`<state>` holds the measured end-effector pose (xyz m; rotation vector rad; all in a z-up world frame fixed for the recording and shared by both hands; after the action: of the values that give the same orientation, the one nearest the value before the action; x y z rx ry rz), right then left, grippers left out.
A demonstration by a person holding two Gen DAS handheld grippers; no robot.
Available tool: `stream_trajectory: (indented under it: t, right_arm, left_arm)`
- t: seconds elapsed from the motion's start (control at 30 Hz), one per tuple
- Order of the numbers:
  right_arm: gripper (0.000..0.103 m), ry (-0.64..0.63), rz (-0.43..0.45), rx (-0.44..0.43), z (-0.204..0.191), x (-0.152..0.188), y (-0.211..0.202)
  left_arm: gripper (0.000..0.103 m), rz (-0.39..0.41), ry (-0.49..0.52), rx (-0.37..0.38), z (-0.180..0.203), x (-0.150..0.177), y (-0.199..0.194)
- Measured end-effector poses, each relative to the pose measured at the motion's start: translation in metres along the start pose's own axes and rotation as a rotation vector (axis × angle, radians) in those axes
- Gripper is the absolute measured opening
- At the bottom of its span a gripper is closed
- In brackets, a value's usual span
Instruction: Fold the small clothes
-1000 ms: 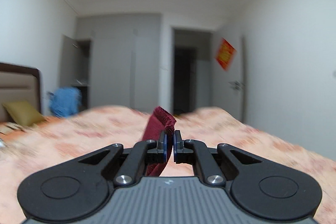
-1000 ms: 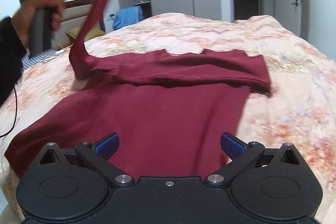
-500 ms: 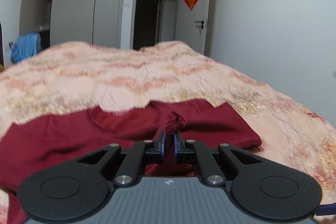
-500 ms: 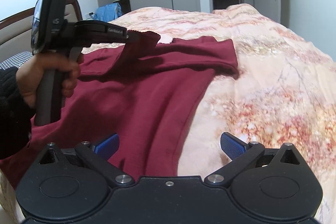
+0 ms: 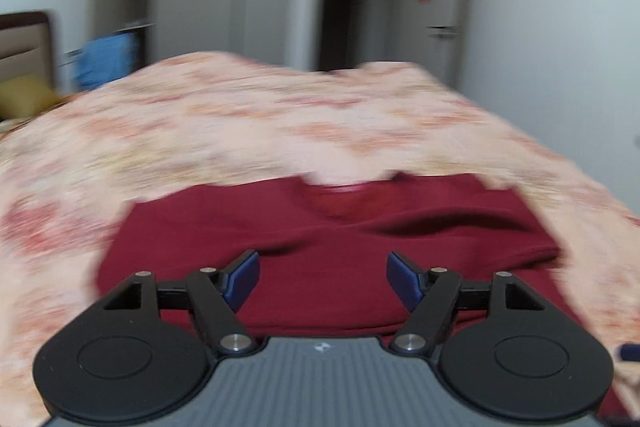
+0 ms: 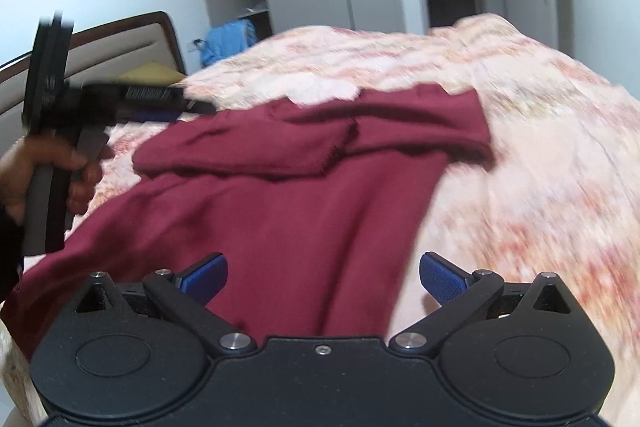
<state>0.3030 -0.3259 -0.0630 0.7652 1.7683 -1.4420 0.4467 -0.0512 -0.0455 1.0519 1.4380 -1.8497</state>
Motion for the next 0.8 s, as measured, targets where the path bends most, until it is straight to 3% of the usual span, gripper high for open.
stream_trajectory:
  t: [0.13,0.27,0.53,0.57,0.63,0.67,0.7,0.8]
  right_arm:
    - [0.095,-0.025,0.016,-0.049,0.0,-0.025,0.025]
    - [0.089,-0.026,0.014,-0.045,0.004,-0.048,0.06]
    - [0.07,-0.057,0.031,-0.014,0.001,-0.087,0.12]
    - [0.068,-0.062,0.022,-0.005,0.0,-0.089,0.127]
    - [0.054,-0.06,-0.003,0.013,0.001,-0.092,0.139]
    - [0.049,-0.054,-0.019,0.02,0.002,-0.093,0.146]
    - [0.04,-0.046,-0.036,0.028,0.003,-0.093,0.15]
    - [0.007,-0.064,-0.03,0.037,0.003,-0.094,0.15]
  left_arm:
    - [0.077,-0.018,-0.128,-0.141,-0.067,0.0,0.003]
    - [0.088,-0.02,-0.168,-0.227,-0.116,0.001,0.005]
    - [0.088,-0.027,-0.26,-0.18,-0.163,0.005,0.019]
    - [0.082,-0.027,-0.27,-0.165,-0.166,0.005,0.022]
    - [0.066,-0.038,-0.297,-0.114,-0.168,0.006,0.03]
    - [0.052,-0.049,-0.313,-0.086,-0.17,0.005,0.033]
    - [0.038,-0.059,-0.327,-0.062,-0.17,0.005,0.036]
    - [0.014,-0.066,-0.33,-0.036,-0.164,0.003,0.034]
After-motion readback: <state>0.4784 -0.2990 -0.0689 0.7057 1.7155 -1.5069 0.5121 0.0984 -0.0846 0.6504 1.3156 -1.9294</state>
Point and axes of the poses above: each gripper's, at about its wrist camera, not at the fingertips, and y roughly the way its jaws point, z to its right, x to its underside, the point moved 2 cm from there along y, roughly the way its jaws point, and after that the axes turned 3 degrees about -y, right-handed, at the moved point
